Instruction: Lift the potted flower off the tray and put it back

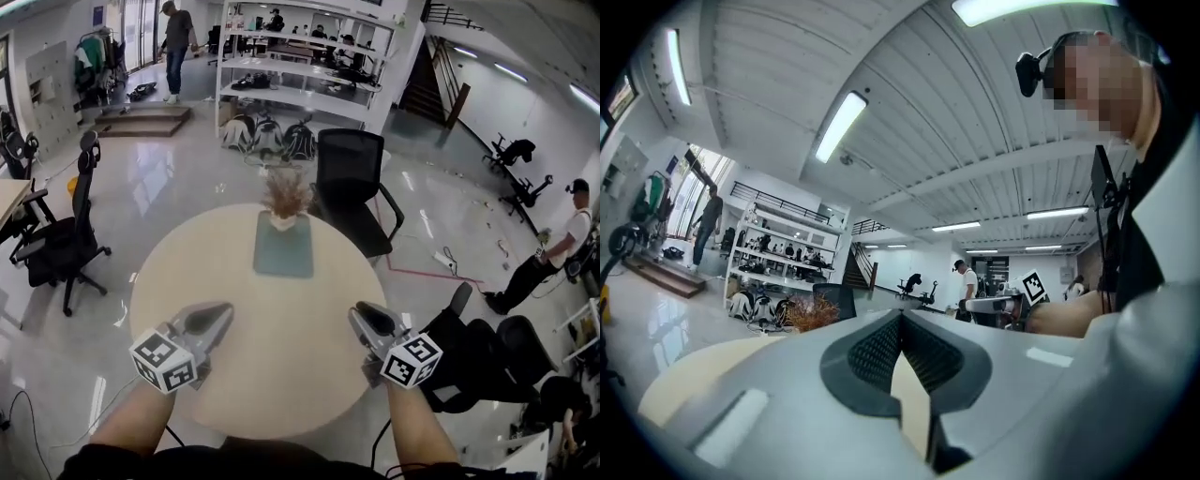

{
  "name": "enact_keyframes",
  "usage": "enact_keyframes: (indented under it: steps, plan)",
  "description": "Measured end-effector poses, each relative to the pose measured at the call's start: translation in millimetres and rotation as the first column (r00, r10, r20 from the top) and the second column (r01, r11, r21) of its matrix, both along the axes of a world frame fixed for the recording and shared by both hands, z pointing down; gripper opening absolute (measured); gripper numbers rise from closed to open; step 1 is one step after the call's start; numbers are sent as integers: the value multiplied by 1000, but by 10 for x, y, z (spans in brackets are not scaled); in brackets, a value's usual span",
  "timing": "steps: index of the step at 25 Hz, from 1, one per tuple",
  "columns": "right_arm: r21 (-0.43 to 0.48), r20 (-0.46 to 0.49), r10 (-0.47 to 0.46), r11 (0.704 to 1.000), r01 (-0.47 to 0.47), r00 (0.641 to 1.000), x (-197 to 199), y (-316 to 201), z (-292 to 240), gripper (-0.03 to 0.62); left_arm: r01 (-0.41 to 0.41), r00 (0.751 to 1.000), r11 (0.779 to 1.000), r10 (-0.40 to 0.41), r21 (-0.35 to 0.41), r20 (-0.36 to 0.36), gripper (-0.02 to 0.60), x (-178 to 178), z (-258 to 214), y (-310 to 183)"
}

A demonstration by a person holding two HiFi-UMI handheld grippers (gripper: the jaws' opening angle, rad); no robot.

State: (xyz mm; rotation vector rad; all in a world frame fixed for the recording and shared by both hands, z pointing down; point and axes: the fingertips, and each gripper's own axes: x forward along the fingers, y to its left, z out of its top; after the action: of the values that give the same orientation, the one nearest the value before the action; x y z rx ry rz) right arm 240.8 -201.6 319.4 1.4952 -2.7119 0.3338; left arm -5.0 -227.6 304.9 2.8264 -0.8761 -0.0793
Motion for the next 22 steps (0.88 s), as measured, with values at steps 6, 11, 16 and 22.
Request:
enact_keyframes:
  steps: [6, 11, 16, 22]
  plan:
    - [-32, -50, 9, 999, -10, 999, -136, -1309, 509, 247, -18, 1000, 998, 19, -63, 20, -2, -45, 608, -1092]
    - [-73, -90, 15, 997, -21, 996, -229, -2193, 979, 329, -38, 999, 996, 40, -86, 25, -2, -8, 981, -1768]
    - [-117, -124, 18, 993, -32, 992, -247, -2981, 1493, 442, -65, 997, 994, 68, -90, 34, -2, 42, 1334, -2345]
    - [-182, -142, 23, 982, -48, 990, -227, -3843, 2175, 547, -77, 996, 991, 83, -113, 44, -2, 135, 1766, -2911]
